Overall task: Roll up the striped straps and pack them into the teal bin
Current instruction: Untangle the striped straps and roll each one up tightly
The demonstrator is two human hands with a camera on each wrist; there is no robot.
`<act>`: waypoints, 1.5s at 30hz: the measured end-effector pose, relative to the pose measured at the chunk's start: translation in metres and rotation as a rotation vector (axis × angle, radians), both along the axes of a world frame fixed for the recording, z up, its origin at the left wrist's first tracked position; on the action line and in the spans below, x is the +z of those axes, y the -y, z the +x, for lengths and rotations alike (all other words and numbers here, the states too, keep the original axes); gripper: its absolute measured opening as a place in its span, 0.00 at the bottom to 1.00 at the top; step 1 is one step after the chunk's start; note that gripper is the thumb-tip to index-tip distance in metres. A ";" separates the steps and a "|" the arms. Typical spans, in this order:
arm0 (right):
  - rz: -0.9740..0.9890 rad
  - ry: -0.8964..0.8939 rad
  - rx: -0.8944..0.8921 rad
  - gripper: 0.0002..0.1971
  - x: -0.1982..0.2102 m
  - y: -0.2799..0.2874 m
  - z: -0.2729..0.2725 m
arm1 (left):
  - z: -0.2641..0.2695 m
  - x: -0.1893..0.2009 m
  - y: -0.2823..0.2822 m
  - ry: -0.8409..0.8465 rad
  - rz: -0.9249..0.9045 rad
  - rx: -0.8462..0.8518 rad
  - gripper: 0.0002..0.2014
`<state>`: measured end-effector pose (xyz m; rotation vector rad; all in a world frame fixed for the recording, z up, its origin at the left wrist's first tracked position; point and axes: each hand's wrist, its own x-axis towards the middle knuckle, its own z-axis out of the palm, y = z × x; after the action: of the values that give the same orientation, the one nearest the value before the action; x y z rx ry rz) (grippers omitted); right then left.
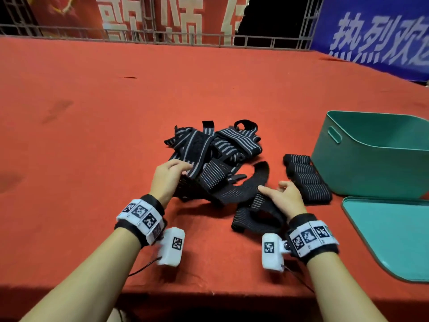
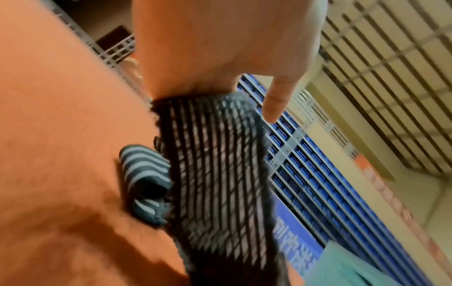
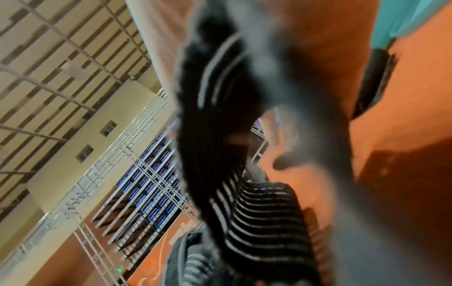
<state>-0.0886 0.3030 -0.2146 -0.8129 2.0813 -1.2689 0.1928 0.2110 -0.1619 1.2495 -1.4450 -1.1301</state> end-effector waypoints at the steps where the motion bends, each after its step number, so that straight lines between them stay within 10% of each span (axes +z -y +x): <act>1: 0.085 -0.080 0.028 0.36 0.001 -0.003 -0.004 | -0.001 0.002 -0.002 -0.044 0.005 -0.010 0.05; 7: 0.470 -0.219 0.328 0.21 0.011 -0.018 -0.002 | -0.011 -0.004 -0.014 0.090 -0.006 -0.156 0.24; 11: 0.049 0.087 0.159 0.08 0.022 -0.022 -0.001 | -0.018 -0.009 -0.012 0.201 -0.217 -0.190 0.27; 13: -0.033 0.127 0.045 0.17 0.030 -0.025 -0.009 | -0.020 -0.006 -0.007 0.282 -0.395 -0.117 0.22; 16: 0.261 -0.281 0.015 0.45 0.029 -0.030 -0.020 | -0.024 -0.001 -0.008 0.418 -0.521 0.042 0.15; 22: -0.004 -0.562 0.375 0.16 0.013 -0.035 0.026 | -0.027 -0.017 -0.018 0.432 -0.282 0.154 0.08; 28: 0.275 -0.774 0.292 0.43 0.002 -0.012 0.013 | -0.021 -0.043 -0.020 0.766 0.069 -0.102 0.37; 31: 0.510 -0.620 0.354 0.54 0.004 -0.007 -0.006 | -0.030 -0.052 -0.024 0.823 0.002 -0.140 0.44; 34: 0.498 -0.564 0.336 0.33 -0.004 -0.007 -0.014 | -0.047 -0.058 -0.029 0.973 -0.099 -0.160 0.52; 37: 0.189 -0.230 0.240 0.11 0.001 -0.009 -0.015 | -0.055 -0.058 -0.030 1.038 -0.175 -0.184 0.40; 45: -0.216 0.261 0.247 0.22 0.027 -0.026 0.001 | -0.043 -0.046 -0.019 0.363 -0.111 -0.151 0.05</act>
<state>-0.0880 0.3286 -0.1873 -0.9132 1.6060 -1.3937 0.1494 0.2300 -0.2084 1.3316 -1.8735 -0.9363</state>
